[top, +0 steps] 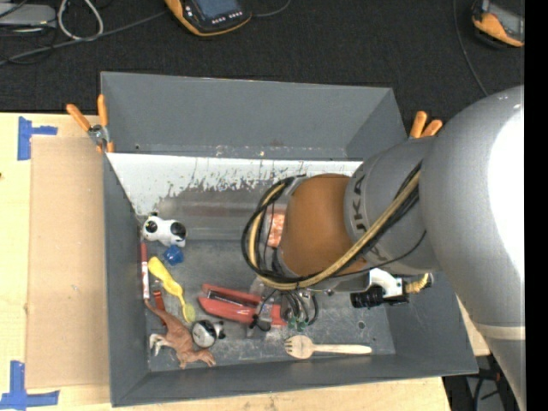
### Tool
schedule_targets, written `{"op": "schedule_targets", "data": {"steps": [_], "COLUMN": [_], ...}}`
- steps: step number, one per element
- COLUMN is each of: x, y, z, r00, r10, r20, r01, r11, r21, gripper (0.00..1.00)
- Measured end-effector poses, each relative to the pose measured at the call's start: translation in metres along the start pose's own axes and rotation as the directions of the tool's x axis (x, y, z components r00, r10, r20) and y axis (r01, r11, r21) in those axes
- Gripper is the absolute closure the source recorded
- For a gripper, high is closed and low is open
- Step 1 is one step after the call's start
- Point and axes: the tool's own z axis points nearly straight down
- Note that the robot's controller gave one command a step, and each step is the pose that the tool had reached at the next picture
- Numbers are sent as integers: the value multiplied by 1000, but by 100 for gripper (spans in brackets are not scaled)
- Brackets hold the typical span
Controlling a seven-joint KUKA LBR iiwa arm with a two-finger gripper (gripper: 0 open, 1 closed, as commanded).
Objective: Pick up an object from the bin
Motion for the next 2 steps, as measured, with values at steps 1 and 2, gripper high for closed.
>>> {"op": "schedule_targets", "data": {"steps": [1,2], "x": [0,1], "y": [0,-1], "z": [-6,-31], "r00": [1000,1000], "r10": [0,-1], "r20": [0,-4], "r01": [0,1], "r11": [1000,1000], "r21": [0,1], "gripper": [100,100]}}
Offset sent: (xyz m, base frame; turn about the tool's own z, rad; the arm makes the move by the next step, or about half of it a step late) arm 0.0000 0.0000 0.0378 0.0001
